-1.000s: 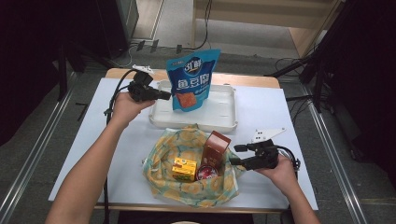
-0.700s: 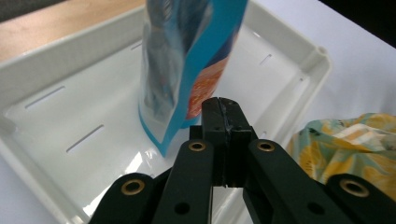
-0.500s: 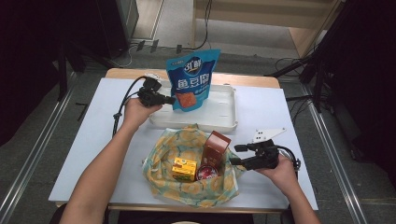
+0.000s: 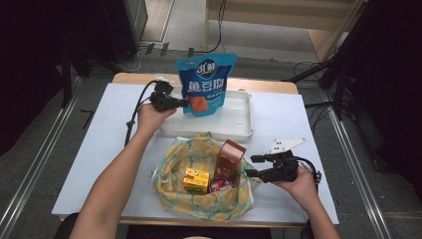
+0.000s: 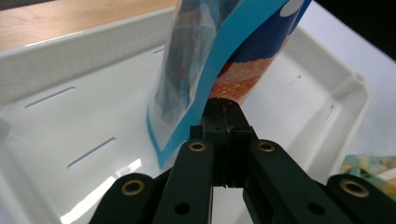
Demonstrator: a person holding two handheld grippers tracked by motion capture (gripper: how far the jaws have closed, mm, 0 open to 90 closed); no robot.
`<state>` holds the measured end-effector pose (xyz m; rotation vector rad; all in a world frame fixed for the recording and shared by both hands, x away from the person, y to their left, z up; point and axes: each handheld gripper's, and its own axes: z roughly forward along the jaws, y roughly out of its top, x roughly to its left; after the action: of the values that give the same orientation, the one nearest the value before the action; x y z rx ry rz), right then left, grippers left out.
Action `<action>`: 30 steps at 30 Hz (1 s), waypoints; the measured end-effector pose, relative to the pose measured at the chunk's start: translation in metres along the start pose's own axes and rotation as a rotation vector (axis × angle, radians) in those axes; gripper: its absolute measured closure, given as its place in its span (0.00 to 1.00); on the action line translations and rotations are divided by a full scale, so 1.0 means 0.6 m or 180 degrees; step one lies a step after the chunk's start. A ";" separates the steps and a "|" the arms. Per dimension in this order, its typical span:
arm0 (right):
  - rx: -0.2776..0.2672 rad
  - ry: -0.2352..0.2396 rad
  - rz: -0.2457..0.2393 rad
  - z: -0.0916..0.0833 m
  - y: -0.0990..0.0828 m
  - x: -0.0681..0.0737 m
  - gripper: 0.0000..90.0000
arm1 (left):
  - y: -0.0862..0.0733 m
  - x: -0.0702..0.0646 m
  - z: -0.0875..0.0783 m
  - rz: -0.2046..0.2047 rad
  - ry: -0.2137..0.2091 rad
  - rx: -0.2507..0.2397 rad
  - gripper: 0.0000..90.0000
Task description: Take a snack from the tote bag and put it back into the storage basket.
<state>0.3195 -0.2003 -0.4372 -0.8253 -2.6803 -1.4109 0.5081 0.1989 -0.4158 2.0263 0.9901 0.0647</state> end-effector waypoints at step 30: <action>-0.0059 -0.0123 0.0072 -0.016 -0.016 0.008 0.47 | 0.013 0.011 0.004 -0.0007 -0.0047 0.0109 0.99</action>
<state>0.3092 -0.2099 -0.4376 -0.8903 -2.6808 -1.4318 0.5182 0.1994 -0.4138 2.0540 0.9902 0.0318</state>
